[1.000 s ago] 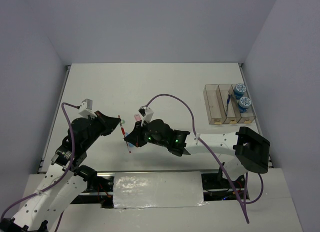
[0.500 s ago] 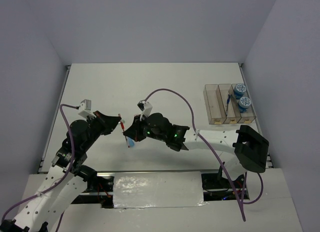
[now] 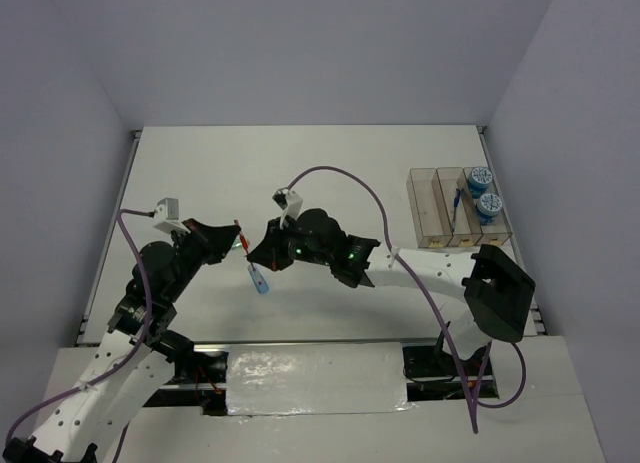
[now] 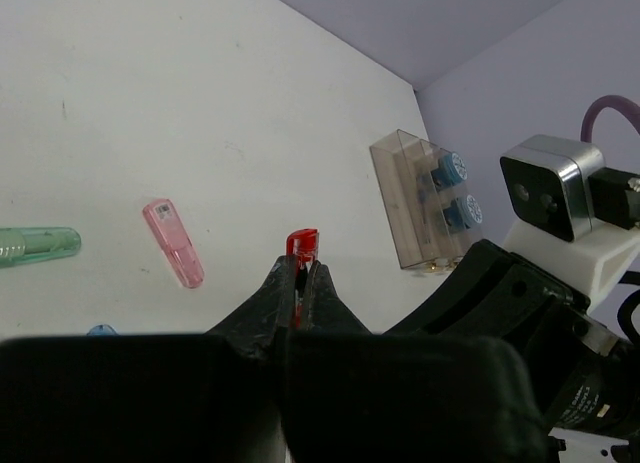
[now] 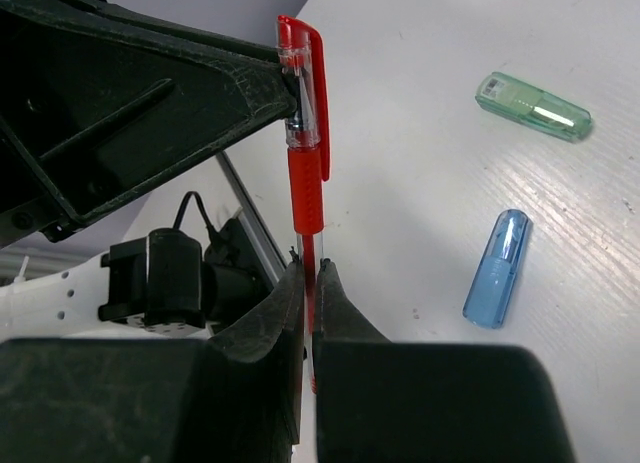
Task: Sort the stationery into containers
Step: Close the pen cap on the pen.
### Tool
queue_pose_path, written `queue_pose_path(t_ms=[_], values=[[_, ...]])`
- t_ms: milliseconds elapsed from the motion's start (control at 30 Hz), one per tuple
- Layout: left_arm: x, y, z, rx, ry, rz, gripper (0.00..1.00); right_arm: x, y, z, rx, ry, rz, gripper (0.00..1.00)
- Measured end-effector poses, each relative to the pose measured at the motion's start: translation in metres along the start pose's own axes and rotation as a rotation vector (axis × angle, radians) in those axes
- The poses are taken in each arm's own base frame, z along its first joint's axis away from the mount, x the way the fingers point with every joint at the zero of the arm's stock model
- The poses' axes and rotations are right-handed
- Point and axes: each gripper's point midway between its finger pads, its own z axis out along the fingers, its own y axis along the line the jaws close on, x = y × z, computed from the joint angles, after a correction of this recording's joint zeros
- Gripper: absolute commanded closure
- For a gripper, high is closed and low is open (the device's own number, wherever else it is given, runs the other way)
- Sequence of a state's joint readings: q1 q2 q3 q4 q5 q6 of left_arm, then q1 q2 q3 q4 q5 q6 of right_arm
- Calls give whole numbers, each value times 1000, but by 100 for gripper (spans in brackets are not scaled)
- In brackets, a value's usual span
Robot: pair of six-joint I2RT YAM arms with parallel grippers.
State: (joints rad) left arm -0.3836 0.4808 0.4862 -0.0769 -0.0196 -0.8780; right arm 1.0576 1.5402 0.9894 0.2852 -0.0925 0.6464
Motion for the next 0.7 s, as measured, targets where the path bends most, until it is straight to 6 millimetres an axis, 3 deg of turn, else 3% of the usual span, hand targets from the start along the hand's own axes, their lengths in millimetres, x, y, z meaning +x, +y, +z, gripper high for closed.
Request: queue_pose_path(t_ms=[700], values=[[-17,-10,3,54,-95,19,98,-23,4,1,-47,123,-66,100]])
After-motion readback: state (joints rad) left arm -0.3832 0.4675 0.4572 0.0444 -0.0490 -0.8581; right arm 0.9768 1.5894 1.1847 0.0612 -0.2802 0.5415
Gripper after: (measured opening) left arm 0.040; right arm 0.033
